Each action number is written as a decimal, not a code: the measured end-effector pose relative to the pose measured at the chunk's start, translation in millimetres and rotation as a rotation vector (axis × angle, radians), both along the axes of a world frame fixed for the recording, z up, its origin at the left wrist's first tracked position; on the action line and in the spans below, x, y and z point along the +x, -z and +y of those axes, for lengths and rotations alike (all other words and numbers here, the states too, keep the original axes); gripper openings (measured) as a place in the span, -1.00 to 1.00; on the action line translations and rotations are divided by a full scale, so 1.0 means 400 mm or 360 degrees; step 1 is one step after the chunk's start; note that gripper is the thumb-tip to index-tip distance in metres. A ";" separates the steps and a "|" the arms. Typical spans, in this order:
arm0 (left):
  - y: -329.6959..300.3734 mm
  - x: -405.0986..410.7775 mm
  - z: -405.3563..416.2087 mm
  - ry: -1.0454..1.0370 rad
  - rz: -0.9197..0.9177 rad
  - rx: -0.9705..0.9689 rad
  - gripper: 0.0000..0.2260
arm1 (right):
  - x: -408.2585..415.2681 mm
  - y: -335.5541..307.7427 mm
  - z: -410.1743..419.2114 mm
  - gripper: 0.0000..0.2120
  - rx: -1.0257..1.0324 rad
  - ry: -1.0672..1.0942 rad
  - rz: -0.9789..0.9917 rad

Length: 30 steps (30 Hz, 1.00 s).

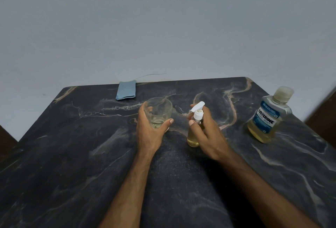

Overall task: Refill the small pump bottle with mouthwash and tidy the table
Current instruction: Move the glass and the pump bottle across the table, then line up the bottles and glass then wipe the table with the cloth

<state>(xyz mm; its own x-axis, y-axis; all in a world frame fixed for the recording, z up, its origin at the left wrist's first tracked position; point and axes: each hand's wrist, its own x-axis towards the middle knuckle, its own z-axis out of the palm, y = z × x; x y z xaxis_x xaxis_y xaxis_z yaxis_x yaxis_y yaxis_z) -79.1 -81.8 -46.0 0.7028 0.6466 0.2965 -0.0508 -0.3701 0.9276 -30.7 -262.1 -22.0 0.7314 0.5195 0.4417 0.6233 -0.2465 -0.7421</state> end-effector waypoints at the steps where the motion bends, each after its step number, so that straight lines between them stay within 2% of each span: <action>1: -0.001 0.000 0.000 0.0003 0.0002 0.0000 -0.11 | -0.004 -0.001 -0.001 -0.77 -0.0017 0.0001 0.0015; 3: -0.001 -0.001 0.002 0.0016 0.0005 -0.0002 -0.10 | -0.012 0.000 -0.005 -0.72 -0.0058 0.0035 0.0048; 6: -0.001 -0.003 0.003 0.0026 0.0039 -0.0001 -0.07 | -0.026 0.017 -0.017 -0.36 -0.0168 0.0254 0.0011; 7: -0.002 -0.003 0.004 0.0027 0.0054 -0.0001 -0.07 | -0.031 0.022 -0.021 -0.33 -0.0191 0.0348 -0.0023; 11: -0.004 -0.004 0.009 0.0039 0.0103 0.0015 -0.06 | -0.033 0.034 -0.035 -0.45 -0.0215 0.0421 0.0028; 17: 0.012 -0.003 0.027 0.0093 0.0229 0.0068 -0.05 | -0.022 0.038 -0.045 -0.40 -0.0232 0.0374 0.0085; 20: 0.017 -0.004 0.037 0.0103 0.0292 0.0130 -0.05 | -0.026 0.058 -0.049 -0.46 -0.0181 0.0322 0.0129; 25: 0.022 -0.012 0.052 0.0115 0.0357 0.0178 -0.34 | -0.031 0.075 -0.050 -0.43 -0.0087 0.0248 0.0220; 30: 0.020 -0.012 0.055 0.0064 0.0429 0.0171 -0.33 | -0.015 0.078 -0.034 -0.45 -0.0040 0.0283 0.0235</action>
<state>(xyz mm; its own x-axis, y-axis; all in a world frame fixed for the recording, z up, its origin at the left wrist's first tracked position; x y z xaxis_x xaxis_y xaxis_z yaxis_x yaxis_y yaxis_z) -83.8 -59.8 -53.8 0.7898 0.5919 0.1605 0.1759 -0.4694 0.8653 -36.9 -275.7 -53.2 0.8682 0.3863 0.3115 0.4534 -0.3624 -0.8143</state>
